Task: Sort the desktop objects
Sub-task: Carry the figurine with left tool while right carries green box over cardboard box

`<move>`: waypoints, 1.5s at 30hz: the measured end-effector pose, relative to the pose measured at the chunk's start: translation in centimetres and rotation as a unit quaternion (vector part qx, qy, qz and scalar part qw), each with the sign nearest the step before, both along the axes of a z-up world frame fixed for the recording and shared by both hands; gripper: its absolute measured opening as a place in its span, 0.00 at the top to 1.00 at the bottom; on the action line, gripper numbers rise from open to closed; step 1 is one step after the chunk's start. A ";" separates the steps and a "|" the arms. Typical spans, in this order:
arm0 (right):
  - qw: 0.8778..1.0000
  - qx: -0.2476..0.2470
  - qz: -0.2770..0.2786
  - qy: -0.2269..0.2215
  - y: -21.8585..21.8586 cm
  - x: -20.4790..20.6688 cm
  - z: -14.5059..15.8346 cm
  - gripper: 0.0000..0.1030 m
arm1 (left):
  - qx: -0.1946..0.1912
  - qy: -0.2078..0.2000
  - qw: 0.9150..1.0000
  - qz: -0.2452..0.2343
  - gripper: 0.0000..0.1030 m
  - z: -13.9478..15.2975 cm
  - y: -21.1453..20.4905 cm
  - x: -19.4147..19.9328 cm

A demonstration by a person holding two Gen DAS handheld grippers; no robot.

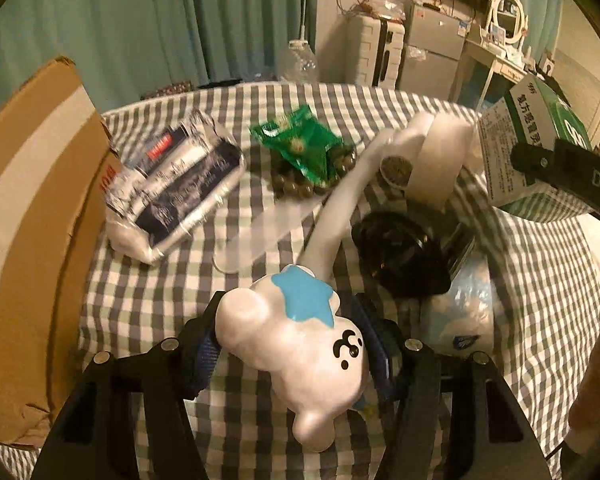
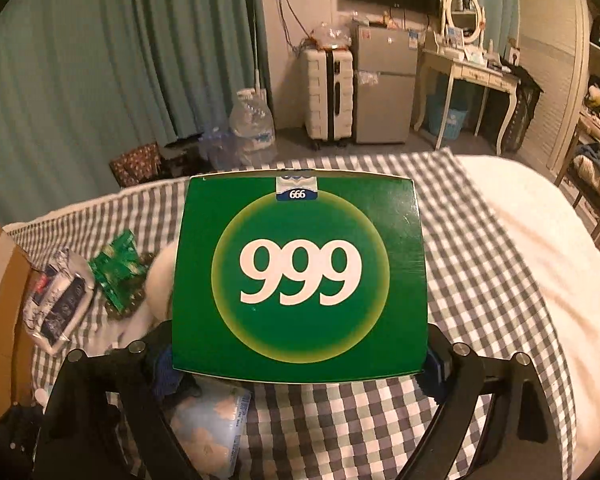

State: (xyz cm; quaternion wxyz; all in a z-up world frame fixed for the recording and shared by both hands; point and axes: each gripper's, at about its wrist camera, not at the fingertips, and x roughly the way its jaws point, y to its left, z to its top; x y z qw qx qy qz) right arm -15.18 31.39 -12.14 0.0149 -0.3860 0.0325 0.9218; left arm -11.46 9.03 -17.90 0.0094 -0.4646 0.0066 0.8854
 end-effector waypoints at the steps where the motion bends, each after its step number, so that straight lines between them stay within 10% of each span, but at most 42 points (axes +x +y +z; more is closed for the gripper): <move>1: 1.000 0.002 0.000 0.005 -0.1 0.2 0.4 0.12 | -0.001 0.003 1.000 0.001 0.38 0.2 0.0 -0.1; 45: 0.985 -0.002 0.061 0.159 -5.3 7.6 11.1 0.12 | -0.053 0.244 0.968 0.039 0.38 17.2 -7.6 5.4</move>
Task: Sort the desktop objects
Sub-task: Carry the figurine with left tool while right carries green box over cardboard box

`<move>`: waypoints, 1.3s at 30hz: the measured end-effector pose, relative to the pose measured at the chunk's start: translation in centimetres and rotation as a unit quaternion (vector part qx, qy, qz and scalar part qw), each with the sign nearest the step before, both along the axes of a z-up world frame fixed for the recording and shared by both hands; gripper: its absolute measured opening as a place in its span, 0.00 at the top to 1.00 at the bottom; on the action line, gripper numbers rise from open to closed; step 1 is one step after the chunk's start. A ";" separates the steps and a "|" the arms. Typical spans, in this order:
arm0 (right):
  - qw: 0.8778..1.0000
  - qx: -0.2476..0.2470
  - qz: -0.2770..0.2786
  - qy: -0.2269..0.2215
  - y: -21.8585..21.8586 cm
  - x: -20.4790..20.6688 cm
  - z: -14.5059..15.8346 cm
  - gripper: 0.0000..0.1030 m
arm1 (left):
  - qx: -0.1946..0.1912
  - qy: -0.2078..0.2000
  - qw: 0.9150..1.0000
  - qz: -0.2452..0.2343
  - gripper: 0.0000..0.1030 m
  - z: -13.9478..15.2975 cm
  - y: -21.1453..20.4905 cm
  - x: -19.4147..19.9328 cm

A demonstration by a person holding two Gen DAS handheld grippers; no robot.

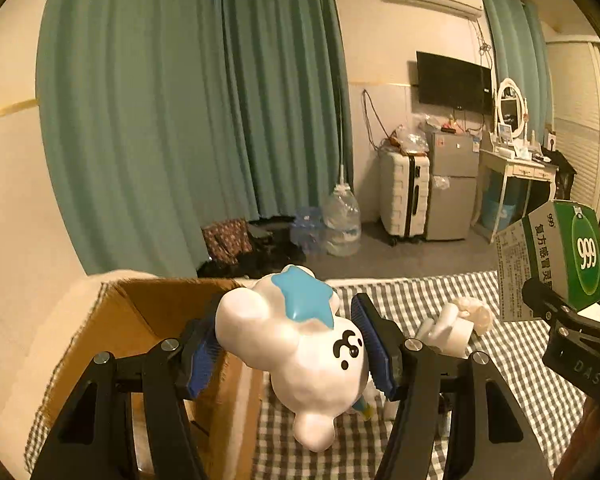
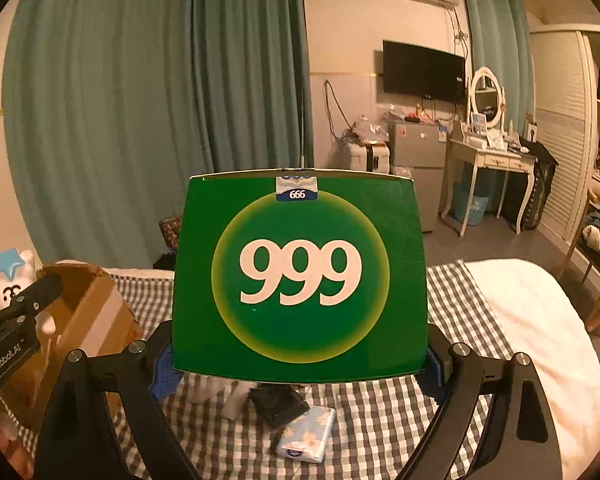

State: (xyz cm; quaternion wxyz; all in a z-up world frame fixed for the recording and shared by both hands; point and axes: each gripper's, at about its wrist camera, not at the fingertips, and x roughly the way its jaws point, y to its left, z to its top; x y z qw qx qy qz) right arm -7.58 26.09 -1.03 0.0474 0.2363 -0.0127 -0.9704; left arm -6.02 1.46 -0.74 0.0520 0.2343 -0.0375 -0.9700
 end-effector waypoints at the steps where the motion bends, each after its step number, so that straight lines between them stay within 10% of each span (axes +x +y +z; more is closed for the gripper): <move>1: 1.000 0.001 0.001 0.003 0.0 0.4 0.0 0.12 | 0.002 0.001 1.000 -0.001 0.38 0.1 -0.2 0.1; 39: 0.991 0.002 0.132 0.003 -16.3 1.1 2.7 0.12 | -0.004 -0.002 0.993 0.120 0.38 2.1 -16.3 1.2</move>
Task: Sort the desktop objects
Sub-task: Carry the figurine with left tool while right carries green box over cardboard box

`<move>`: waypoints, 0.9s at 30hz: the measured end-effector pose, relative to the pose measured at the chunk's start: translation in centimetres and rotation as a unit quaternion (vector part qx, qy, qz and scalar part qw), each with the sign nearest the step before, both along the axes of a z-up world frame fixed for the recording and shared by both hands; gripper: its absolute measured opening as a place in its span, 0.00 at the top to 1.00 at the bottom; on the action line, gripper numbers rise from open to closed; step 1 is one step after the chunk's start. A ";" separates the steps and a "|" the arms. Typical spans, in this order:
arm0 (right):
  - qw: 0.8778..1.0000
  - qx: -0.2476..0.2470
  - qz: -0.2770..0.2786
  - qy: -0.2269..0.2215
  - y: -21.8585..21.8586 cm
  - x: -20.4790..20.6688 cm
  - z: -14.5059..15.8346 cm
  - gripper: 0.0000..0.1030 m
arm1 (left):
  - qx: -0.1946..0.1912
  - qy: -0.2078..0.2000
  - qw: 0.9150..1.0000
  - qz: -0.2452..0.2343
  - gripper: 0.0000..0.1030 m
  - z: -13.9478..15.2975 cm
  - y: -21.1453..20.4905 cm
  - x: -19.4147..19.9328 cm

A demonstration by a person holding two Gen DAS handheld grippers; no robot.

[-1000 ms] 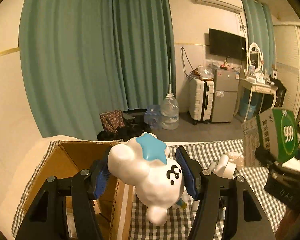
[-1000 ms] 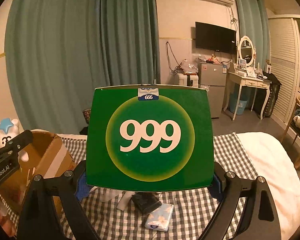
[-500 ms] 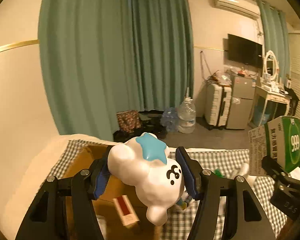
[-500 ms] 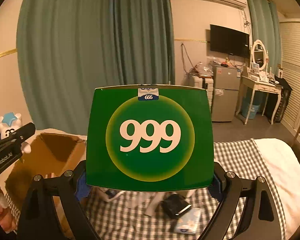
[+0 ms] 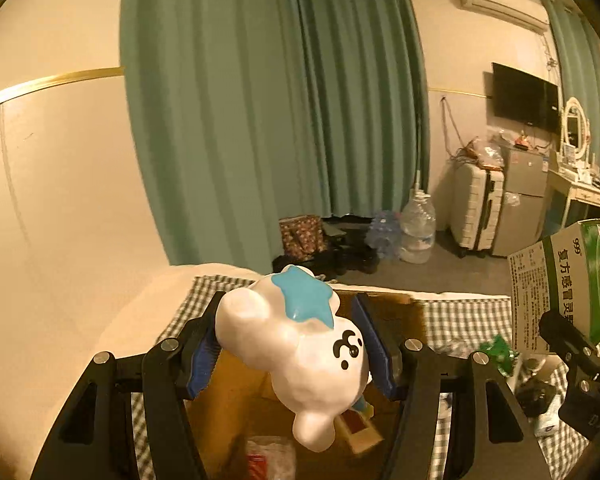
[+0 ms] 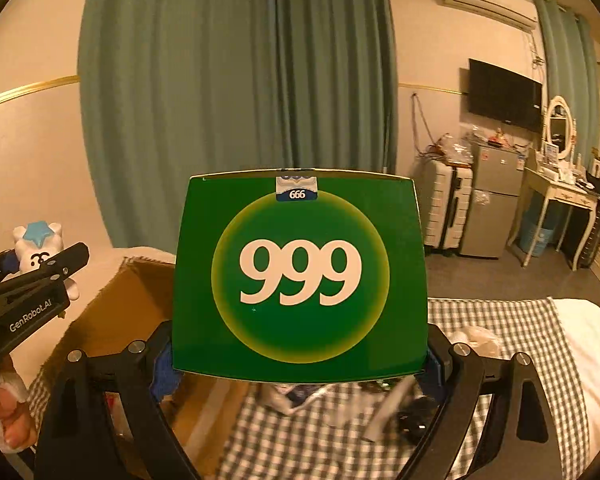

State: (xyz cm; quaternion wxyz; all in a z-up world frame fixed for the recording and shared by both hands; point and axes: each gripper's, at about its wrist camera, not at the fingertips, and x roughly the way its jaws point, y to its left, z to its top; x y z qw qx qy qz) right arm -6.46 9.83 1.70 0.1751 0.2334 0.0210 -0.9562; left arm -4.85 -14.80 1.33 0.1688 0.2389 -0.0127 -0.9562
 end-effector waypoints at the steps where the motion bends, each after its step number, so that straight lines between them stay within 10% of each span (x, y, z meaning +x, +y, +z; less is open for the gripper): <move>1: 1.000 0.000 0.005 0.000 -0.5 0.1 0.0 0.12 | 0.003 -0.001 1.000 0.003 0.38 0.0 -0.5 0.1; 27: 0.993 0.045 0.104 -0.040 -11.4 -2.6 -4.9 0.12 | 0.061 -0.113 0.990 0.050 0.38 -6.9 -6.2 -3.1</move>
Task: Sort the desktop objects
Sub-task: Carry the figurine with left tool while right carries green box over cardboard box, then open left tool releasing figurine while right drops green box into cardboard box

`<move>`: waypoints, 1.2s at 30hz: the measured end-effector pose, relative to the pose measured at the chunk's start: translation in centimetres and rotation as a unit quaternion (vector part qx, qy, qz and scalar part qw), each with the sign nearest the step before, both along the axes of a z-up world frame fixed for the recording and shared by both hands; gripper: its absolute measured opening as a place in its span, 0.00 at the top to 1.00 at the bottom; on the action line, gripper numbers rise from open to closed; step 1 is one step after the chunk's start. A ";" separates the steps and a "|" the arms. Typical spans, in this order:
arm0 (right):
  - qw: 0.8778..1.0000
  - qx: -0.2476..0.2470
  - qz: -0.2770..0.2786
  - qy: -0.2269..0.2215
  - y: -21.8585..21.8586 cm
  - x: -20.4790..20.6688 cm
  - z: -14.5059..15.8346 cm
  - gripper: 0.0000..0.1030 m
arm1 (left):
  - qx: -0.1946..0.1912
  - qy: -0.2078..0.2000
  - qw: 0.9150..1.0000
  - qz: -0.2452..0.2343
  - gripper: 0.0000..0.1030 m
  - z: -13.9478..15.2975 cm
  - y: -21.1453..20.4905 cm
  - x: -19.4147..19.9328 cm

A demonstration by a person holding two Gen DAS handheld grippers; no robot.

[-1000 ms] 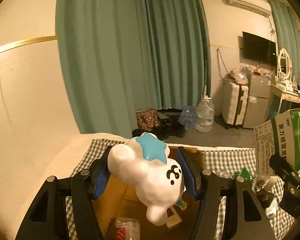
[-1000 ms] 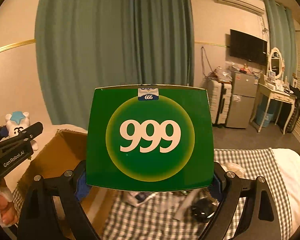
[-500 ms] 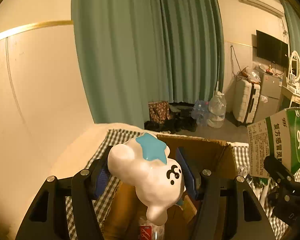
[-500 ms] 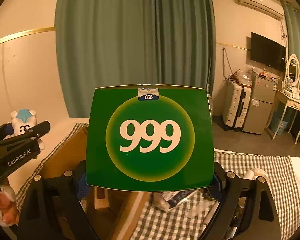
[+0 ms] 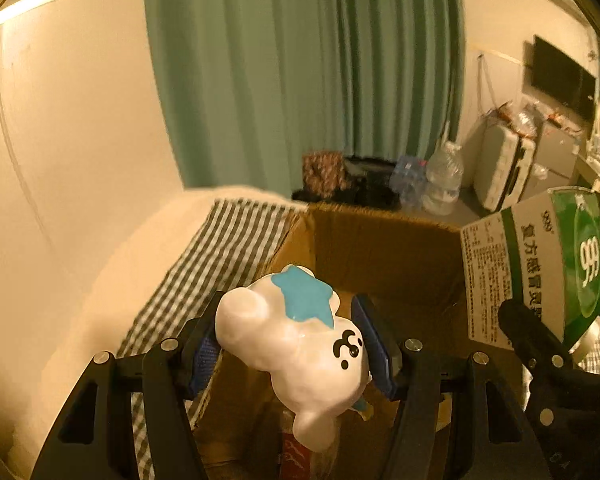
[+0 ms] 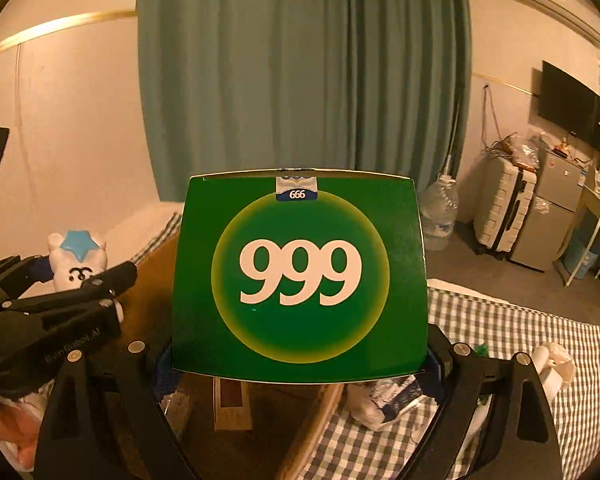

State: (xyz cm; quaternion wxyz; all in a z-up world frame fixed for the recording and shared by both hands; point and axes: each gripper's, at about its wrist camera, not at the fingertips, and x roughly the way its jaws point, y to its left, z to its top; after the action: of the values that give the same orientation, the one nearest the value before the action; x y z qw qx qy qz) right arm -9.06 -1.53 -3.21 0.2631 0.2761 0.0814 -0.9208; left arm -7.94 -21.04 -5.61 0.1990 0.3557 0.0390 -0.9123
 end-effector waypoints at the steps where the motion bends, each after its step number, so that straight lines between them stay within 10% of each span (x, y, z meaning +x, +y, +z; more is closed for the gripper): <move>1: 1.000 0.005 0.004 -0.003 -0.4 -0.3 -0.2 0.12 | 0.004 -0.010 1.000 0.004 0.38 -0.5 -0.3 -0.2; 24: 0.988 0.105 0.069 -0.092 -6.4 -5.9 -4.4 0.10 | -0.009 -0.081 0.996 0.021 0.38 -4.2 0.0 -1.0; 36: 0.992 0.098 0.062 -0.050 -6.2 -5.0 -2.4 0.04 | -0.004 -0.064 0.998 0.019 0.26 -3.1 -0.2 -1.0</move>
State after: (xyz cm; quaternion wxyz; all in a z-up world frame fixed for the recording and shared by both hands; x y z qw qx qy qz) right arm -14.09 -7.72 -5.63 0.2948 0.3404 0.1745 -0.8756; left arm -8.95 -21.26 -8.68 0.2196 0.4121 0.0289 -0.8838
